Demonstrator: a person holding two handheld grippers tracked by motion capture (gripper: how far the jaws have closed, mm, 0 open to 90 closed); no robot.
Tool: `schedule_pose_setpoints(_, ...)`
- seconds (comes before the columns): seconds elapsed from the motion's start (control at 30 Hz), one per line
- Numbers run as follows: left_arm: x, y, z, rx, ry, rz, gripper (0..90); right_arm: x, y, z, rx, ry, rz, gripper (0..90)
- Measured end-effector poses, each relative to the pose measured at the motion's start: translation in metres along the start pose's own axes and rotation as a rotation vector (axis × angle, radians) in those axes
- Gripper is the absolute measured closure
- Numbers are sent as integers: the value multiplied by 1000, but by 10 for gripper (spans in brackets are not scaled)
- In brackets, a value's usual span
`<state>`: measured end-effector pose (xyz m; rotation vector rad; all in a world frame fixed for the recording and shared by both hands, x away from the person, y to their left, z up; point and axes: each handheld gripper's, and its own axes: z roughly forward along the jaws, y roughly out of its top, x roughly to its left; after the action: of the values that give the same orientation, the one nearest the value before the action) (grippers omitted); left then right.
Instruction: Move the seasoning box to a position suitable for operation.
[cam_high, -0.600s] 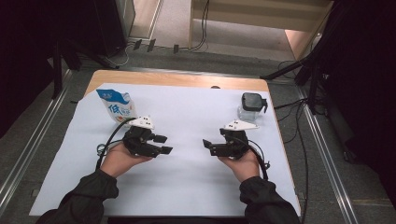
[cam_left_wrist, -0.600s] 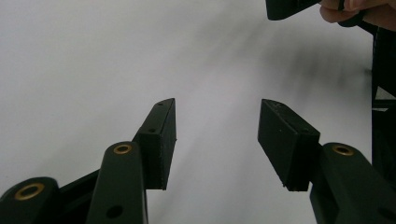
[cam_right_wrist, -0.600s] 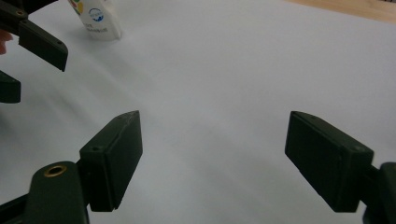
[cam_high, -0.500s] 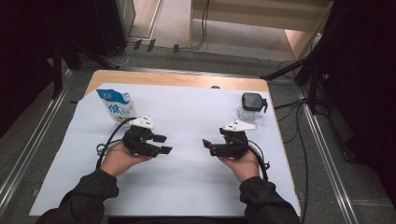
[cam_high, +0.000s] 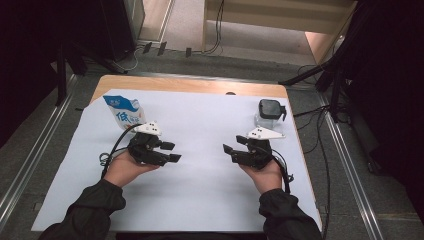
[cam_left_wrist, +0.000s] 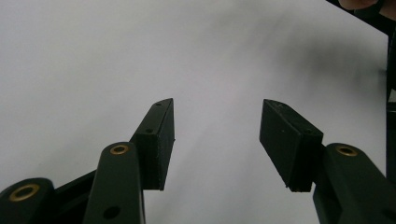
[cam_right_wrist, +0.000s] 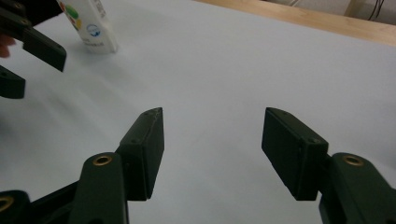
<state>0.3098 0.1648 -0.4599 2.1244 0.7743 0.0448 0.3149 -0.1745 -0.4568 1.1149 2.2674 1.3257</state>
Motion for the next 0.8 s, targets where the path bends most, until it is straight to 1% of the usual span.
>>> schedule_pose_setpoints(0.03, 0, 0, 0, -1, 9, 0, 468, -1, -1, 0, 12, -4, -5, 428)
schedule_pose_setpoints(0.07, 1, -1, -1, 2, 7, 2, 468, -2, -2, 0, 27, -12, -14, 466)
schedule_pose_setpoints(0.13, 2, -1, -1, 4, 14, 4, 467, -3, -3, -1, 33, -18, -19, 502)
schedule_pose_setpoints(0.2, 2, -1, -2, 4, 24, 6, 468, -5, -3, -3, 21, -22, -16, 503)
schedule_pose_setpoints(0.3, 4, -1, -2, 25, 40, -2, 479, -7, -3, -5, 12, -39, -13, 499)
schedule_pose_setpoints(0.37, 5, -2, -2, 21, 37, -2, 479, -9, -4, -6, 12, -56, -13, 496)
schedule_pose_setpoints(0.4, 5, -2, -3, 17, 42, -2, 478, -10, -4, -6, 6, -61, -12, 492)
schedule_pose_setpoints(0.47, 5, -2, -4, 3, 36, -1, 476, -11, -5, -8, 3, -71, -10, 490)
schedule_pose_setpoints(0.53, 5, -2, -5, -5, 31, 1, 474, -12, -6, -9, -9, -87, -25, 484)
schedule_pose_setpoints(0.57, 5, -2, -6, -3, 38, 3, 473, -13, -6, -10, -10, -98, -32, 483)
schedule_pose_setpoints(0.6, 5, -1, -6, 5, 47, 2, 470, -14, -6, -10, -10, -106, -30, 477)
schedule_pose_setpoints(0.67, 7, -2, -7, 5, 54, -6, 465, -17, -6, -11, -10, -112, -4, 466)
schedule_pose_setpoints(0.7, 7, -2, -8, 2, 45, -10, 464, -19, -5, -12, -9, -112, 10, 454)
schedule_pose_setpoints(0.73, 8, -2, -8, -2, 47, -12, 464, -21, -5, -12, -11, -112, 15, 443)
schedule_pose_setpoints(0.8, 8, -2, -9, -8, 39, -9, 463, -24, -5, -12, -9, -116, 30, 420)
